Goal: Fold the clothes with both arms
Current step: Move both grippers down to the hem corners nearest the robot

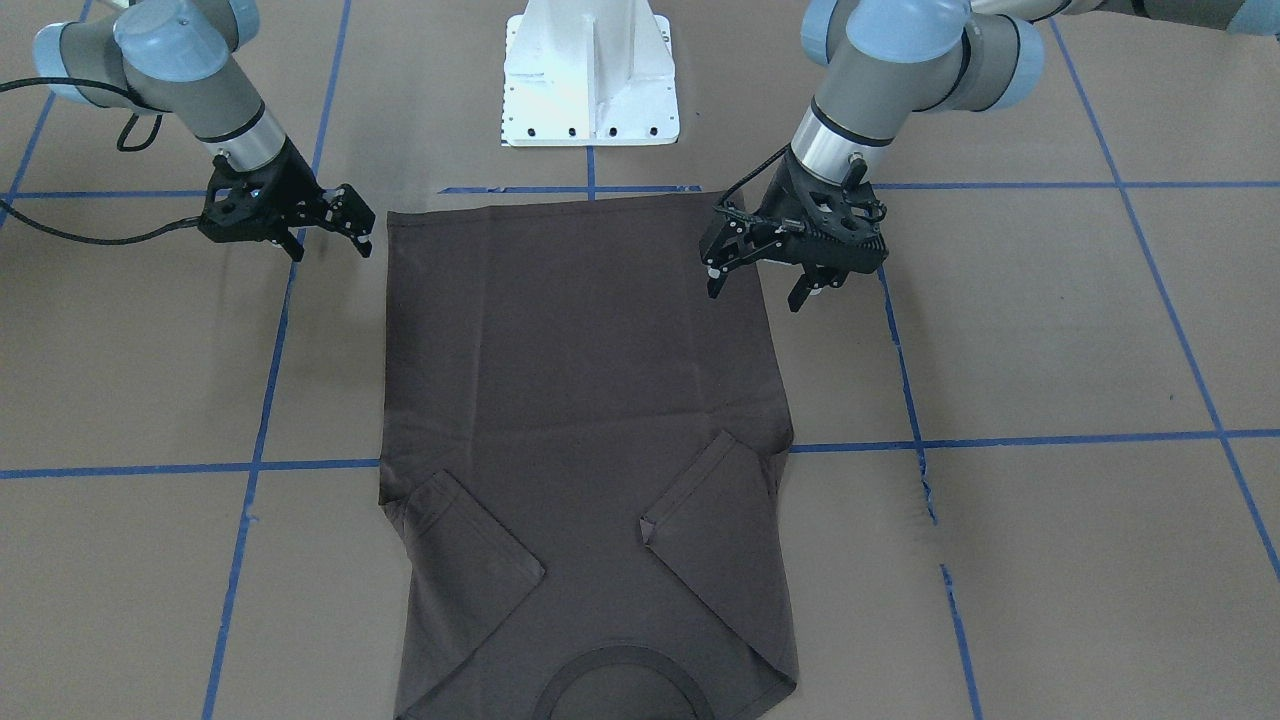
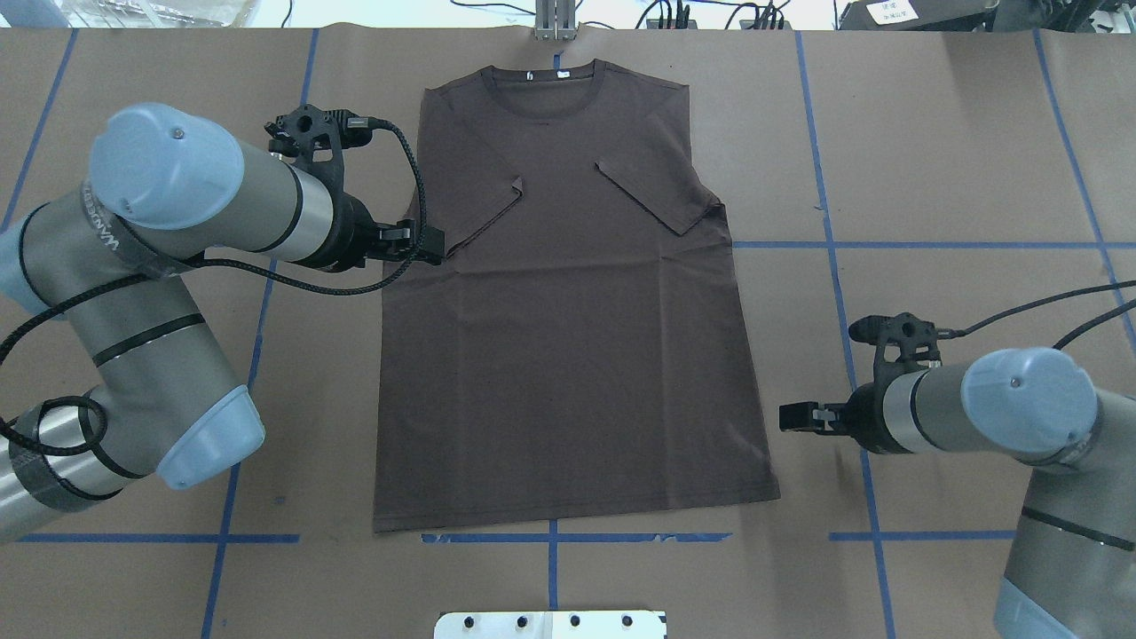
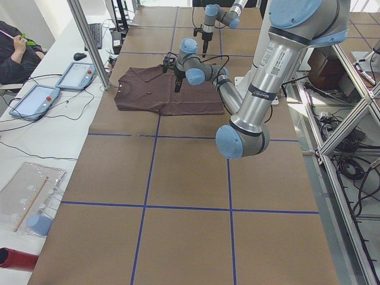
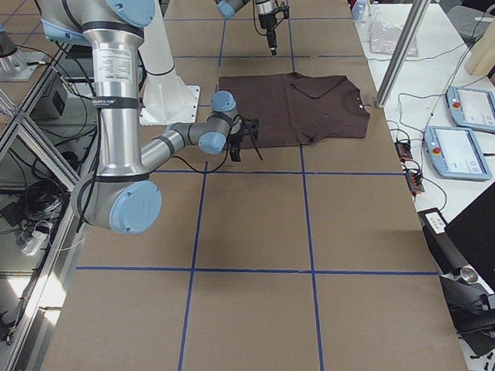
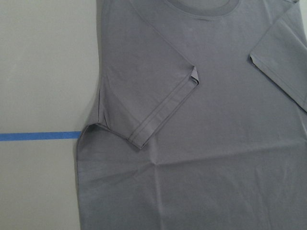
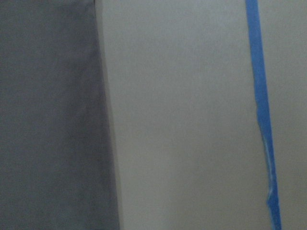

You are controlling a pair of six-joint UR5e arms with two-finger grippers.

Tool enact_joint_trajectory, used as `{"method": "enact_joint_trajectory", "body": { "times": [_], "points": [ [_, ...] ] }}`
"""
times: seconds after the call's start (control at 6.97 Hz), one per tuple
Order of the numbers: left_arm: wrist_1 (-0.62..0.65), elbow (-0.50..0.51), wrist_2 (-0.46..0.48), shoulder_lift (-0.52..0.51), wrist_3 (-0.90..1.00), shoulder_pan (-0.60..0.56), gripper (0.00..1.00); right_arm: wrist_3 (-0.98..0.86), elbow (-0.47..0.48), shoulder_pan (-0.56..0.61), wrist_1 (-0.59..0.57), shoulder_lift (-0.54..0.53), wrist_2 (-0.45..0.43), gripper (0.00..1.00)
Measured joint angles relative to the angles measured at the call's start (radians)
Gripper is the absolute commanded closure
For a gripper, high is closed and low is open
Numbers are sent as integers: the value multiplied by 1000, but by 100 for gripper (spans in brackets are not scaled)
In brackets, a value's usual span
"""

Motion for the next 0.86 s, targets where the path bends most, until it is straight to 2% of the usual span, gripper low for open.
{"method": "enact_joint_trajectory", "body": {
  "times": [0.29,0.86],
  "points": [
    [-1,-4,0,0,0,1,0,16,15,-68,-81,18,-22,0],
    [-3,-4,1,7,0,1,0,18,19,-88,-185,97,-18,1]
  ]
}}
